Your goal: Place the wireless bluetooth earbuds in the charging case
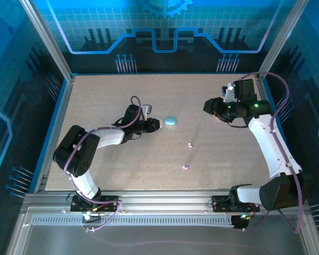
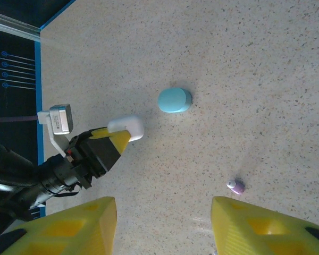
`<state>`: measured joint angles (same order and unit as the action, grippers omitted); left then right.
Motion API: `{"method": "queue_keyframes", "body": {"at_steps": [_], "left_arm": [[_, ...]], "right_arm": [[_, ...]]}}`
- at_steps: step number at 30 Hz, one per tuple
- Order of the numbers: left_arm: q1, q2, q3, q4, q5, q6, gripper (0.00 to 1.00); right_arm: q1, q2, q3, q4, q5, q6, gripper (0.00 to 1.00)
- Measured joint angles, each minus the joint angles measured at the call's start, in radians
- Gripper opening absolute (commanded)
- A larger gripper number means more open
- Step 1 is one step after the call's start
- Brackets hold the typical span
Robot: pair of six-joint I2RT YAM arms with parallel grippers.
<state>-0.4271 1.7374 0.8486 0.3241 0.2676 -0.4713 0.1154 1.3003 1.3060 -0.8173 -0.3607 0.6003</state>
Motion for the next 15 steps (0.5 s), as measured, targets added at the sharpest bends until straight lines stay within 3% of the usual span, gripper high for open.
{"method": "queue_keyframes", "body": {"at_steps": [15], "left_arm": [[0.000, -0.055, -0.060, 0.115, 0.045, 0.001, 0.27]], "right_arm": [[-0.001, 0.001, -0.016, 0.031, -0.037, 0.010, 0.51]]}}
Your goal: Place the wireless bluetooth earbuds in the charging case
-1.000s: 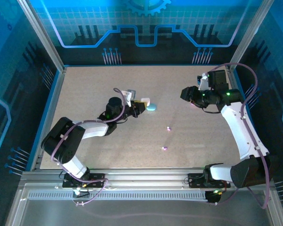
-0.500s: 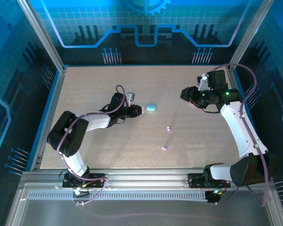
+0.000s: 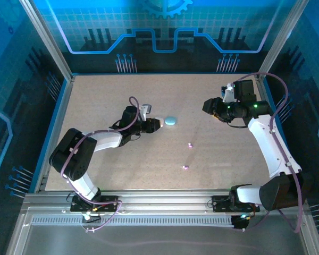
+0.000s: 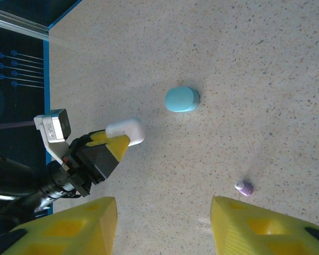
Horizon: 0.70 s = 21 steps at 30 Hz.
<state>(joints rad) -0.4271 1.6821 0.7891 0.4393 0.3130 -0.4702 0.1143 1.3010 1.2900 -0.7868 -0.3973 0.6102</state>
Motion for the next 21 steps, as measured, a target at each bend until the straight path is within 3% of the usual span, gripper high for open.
{"method": "queue_keyframes", "body": {"at_steps": [21], "left_arm": [[0.011, 0.215, 0.131, -0.089, 0.026, -0.153, 0.31]], "right_arm": [[-0.031, 0.005, -0.052, 0.026, -0.060, -0.008, 0.51]]}}
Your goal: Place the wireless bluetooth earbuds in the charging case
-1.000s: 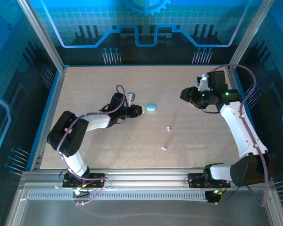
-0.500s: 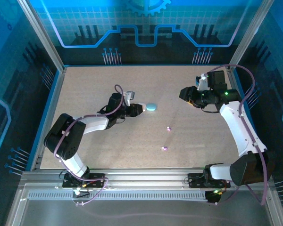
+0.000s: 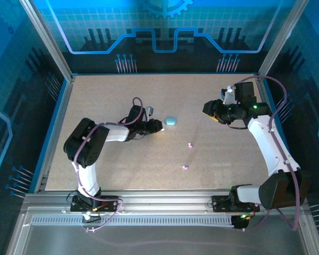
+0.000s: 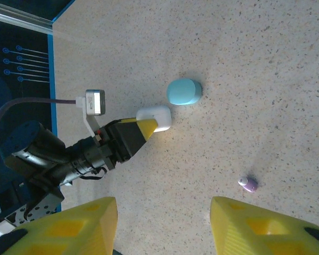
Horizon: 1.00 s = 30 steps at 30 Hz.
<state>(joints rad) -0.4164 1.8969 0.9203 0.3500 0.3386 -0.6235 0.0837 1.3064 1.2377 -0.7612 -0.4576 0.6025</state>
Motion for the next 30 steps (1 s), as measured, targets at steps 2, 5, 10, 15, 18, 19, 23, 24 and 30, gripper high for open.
{"method": "queue_keyframes", "body": {"at_steps": [2, 5, 10, 15, 18, 19, 23, 24, 30], "left_arm": [[0.004, 0.002, 0.008, -0.016, -0.001, -0.003, 0.35], [0.013, 0.002, 0.014, -0.053, -0.008, -0.003, 0.37], [0.031, 0.002, 0.027, -0.130, -0.021, 0.019, 0.41], [0.040, -0.011, 0.048, -0.195, -0.049, 0.060, 0.49], [0.052, -0.044, 0.050, -0.254, -0.075, 0.095, 0.52], [0.054, -0.059, 0.050, -0.272, -0.083, 0.105, 0.52], [0.058, -0.169, 0.050, -0.331, -0.107, 0.153, 0.54], [0.058, -0.198, 0.050, -0.337, -0.107, 0.161, 0.55], [0.058, -0.407, 0.039, -0.336, -0.106, 0.212, 0.59]], "right_arm": [[0.000, 0.000, -0.001, 0.000, 0.000, 0.000, 0.51], [0.000, 0.000, -0.002, 0.000, 0.004, 0.000, 0.51], [0.000, 0.002, -0.008, 0.000, 0.014, -0.001, 0.51], [0.000, 0.018, -0.010, -0.002, 0.047, -0.013, 0.52], [-0.004, 0.050, -0.007, -0.009, 0.093, -0.037, 0.53], [-0.007, 0.066, -0.004, -0.011, 0.115, -0.046, 0.54], [-0.042, 0.183, 0.028, -0.015, 0.239, -0.077, 0.54], [-0.054, 0.216, 0.039, -0.014, 0.263, -0.084, 0.54], [-0.144, 0.430, 0.163, -0.003, 0.361, -0.128, 0.56]]}}
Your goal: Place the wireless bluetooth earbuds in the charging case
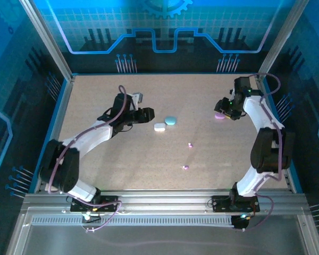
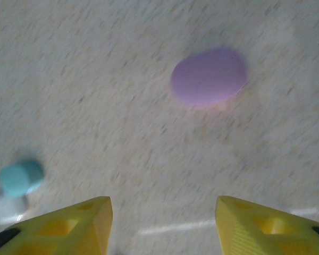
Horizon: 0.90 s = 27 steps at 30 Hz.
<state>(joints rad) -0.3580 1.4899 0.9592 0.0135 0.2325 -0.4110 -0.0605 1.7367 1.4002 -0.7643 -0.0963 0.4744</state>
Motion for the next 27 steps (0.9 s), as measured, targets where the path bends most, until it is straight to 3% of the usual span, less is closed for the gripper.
{"method": "queue_keyframes", "body": {"at_steps": [7, 14, 27], "left_arm": [[0.000, -0.167, -0.070, 0.063, 0.000, 0.065, 0.69], [0.000, -0.199, -0.113, 0.121, 0.019, 0.100, 0.81], [0.000, -0.199, -0.125, 0.203, 0.107, 0.100, 0.87]], "right_arm": [[-0.045, 0.240, 0.268, -0.011, 0.005, -0.044, 0.56], [-0.052, 0.496, 0.531, -0.077, -0.050, -0.074, 0.56], [-0.054, 0.647, 0.619, -0.192, -0.145, -0.116, 0.56]]}}
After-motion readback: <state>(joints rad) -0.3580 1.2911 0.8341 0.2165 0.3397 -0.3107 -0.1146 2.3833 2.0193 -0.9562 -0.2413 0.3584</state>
